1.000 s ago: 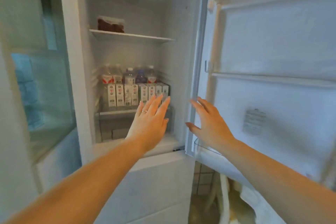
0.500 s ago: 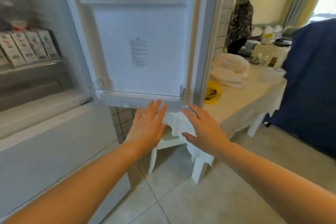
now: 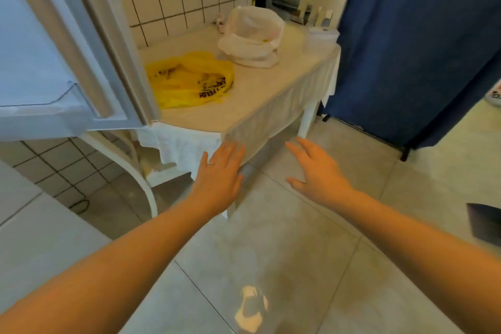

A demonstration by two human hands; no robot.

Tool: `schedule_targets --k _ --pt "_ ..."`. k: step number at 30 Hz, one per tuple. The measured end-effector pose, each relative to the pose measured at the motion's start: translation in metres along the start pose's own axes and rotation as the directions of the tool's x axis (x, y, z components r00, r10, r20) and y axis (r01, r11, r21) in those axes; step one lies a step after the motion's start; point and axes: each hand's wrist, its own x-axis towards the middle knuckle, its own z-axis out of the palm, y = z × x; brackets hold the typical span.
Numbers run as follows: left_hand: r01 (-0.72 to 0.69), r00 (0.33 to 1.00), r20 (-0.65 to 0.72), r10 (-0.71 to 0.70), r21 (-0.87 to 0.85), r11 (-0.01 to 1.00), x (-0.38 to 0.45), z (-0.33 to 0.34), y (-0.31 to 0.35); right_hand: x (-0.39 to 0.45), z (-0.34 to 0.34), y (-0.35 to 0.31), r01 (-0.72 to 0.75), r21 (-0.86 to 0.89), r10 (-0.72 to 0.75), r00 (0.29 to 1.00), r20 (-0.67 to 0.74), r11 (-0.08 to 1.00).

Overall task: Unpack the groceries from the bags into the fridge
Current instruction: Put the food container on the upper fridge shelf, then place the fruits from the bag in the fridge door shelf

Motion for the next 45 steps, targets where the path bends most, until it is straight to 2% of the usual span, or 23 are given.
schedule_targets --k 6,12,23,30,34,38,45 --pt "-0.033 0.999 0.033 0.034 -0.029 0.999 0.056 0.029 0.033 0.022 0.008 0.074 -0.081 0.053 0.079 0.996 0.043 0.995" --pt "-0.067 0.996 0.048 0.069 -0.056 0.996 0.140 0.049 0.037 0.080 0.013 0.123 -0.096 0.060 0.093 0.995 0.044 0.994" --pt "-0.094 0.995 0.030 0.096 -0.056 0.994 0.349 0.064 -0.001 0.267 -0.004 0.201 -0.108 0.095 0.107 0.994 0.017 0.990" --pt "-0.074 0.994 0.075 0.076 -0.033 0.997 0.458 0.076 -0.015 0.371 -0.005 0.257 -0.124 0.155 0.122 0.992 0.020 0.980" --pt "-0.001 0.997 0.078 0.001 -0.010 1.000 0.520 0.088 -0.017 0.438 -0.006 0.296 -0.068 0.186 0.061 0.997 0.041 0.980" --pt "0.120 0.991 0.057 -0.120 0.015 0.993 0.583 0.103 -0.012 0.515 -0.010 0.345 0.041 0.137 -0.049 0.997 0.062 0.990" --pt "0.339 0.940 0.023 -0.339 0.026 0.941 0.685 0.108 -0.001 0.637 -0.030 0.421 0.224 0.132 -0.240 0.963 0.125 0.966"
